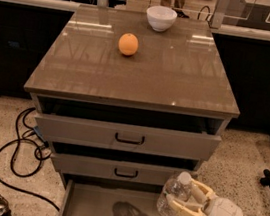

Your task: Place water bottle into bottom drawer

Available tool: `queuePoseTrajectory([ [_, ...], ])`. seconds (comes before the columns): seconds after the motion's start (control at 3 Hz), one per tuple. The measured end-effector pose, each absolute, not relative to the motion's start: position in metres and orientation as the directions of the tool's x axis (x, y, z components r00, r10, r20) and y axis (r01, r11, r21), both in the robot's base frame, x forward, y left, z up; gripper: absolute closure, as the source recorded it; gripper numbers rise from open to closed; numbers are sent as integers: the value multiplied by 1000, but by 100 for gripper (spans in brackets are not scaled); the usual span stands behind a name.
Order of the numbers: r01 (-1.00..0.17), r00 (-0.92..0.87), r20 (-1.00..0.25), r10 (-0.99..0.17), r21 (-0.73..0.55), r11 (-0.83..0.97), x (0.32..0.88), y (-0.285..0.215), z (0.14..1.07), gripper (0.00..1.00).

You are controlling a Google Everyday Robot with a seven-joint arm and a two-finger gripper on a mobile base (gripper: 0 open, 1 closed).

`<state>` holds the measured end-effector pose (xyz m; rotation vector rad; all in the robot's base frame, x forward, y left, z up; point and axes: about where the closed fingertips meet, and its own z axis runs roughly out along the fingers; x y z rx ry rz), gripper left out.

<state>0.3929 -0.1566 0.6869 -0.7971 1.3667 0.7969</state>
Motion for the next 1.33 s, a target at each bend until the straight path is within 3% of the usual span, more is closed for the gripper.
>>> queuePoseTrajectory([
  [1.33,-881,31,-999,-39,-45,472,434,-161,589,100],
])
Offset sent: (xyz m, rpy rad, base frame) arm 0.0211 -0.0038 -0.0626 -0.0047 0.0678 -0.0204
